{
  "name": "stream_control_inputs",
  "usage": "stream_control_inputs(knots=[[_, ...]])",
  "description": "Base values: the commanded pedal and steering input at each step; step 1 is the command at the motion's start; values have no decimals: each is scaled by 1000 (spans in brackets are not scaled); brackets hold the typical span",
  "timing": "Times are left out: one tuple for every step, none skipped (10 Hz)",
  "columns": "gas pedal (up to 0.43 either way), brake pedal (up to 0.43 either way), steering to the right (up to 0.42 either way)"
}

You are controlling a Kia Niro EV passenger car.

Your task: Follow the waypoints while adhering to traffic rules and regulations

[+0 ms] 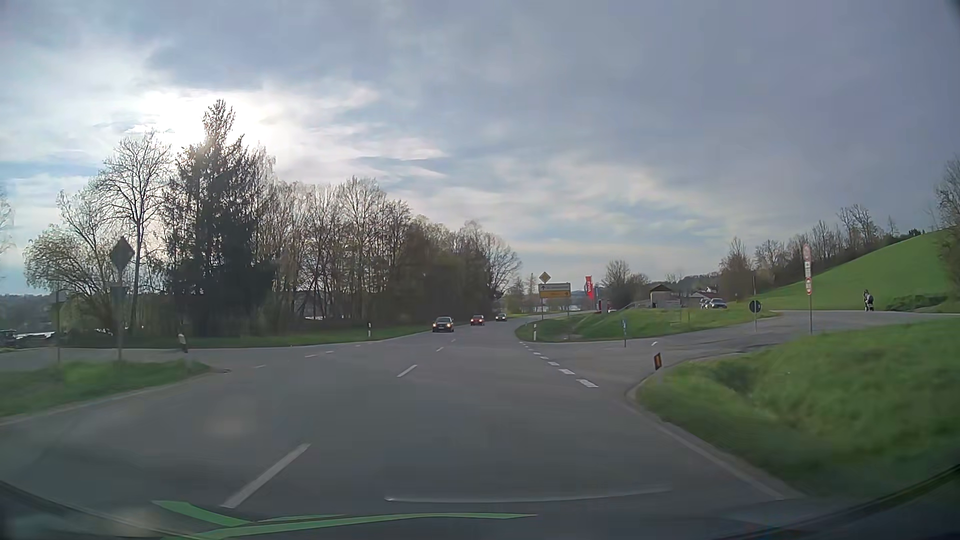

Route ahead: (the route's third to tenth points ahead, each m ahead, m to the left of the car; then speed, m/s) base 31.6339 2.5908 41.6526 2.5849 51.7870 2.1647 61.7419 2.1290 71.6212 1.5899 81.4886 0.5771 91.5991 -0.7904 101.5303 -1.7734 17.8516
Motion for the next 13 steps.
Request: stream_control_inputs(knots=[[98,0,4],[110,0,4],[118,0,3],[118,0,3],[130,0,3],[130,0,3],[130,0,3],[130,0,3],[130,0,3],[130,0,4],[130,0,3],[130,0,3],[130,0,3]])
